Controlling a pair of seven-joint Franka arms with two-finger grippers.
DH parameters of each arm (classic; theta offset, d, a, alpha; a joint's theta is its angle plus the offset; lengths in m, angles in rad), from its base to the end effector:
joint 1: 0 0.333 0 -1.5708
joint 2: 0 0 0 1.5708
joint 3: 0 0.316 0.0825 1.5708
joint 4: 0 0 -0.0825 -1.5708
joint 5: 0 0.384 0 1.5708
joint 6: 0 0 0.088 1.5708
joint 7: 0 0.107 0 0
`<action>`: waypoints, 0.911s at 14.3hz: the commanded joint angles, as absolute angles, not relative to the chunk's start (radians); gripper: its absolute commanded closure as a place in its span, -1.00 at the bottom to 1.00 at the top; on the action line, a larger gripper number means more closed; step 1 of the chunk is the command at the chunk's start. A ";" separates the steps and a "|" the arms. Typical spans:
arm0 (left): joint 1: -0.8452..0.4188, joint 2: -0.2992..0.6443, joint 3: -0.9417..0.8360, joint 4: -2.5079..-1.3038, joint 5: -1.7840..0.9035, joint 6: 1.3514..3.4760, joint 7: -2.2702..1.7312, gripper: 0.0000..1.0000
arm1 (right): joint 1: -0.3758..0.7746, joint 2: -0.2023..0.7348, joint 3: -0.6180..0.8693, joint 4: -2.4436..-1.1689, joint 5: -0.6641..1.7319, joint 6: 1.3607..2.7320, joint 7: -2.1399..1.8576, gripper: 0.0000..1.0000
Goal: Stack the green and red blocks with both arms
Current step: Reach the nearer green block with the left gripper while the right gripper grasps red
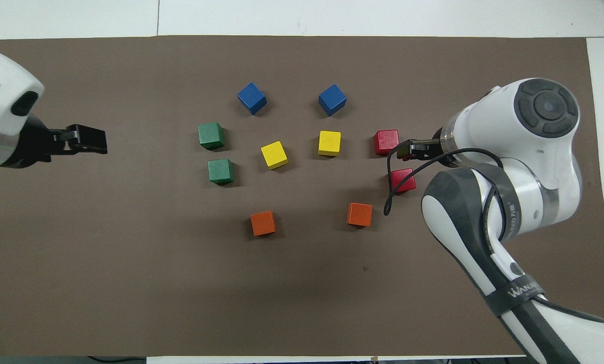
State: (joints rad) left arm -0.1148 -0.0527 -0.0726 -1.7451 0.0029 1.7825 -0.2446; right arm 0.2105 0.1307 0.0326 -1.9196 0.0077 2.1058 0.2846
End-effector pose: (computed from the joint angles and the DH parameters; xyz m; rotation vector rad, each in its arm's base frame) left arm 0.5444 -0.1039 0.5895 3.1245 0.0885 0.1397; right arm 0.5781 0.1431 0.4297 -3.1147 0.0711 -0.0791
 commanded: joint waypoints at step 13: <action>-0.319 0.058 -0.058 -2.003 -0.029 2.166 -0.417 -1.00 | 0.236 0.155 0.034 -2.109 0.017 2.342 0.193 -0.99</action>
State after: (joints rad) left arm -0.3077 0.0436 -0.0745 -1.9808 -0.0197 2.1101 -0.4299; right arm 0.2425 0.1817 0.0323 -2.0527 0.0077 2.2966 0.2272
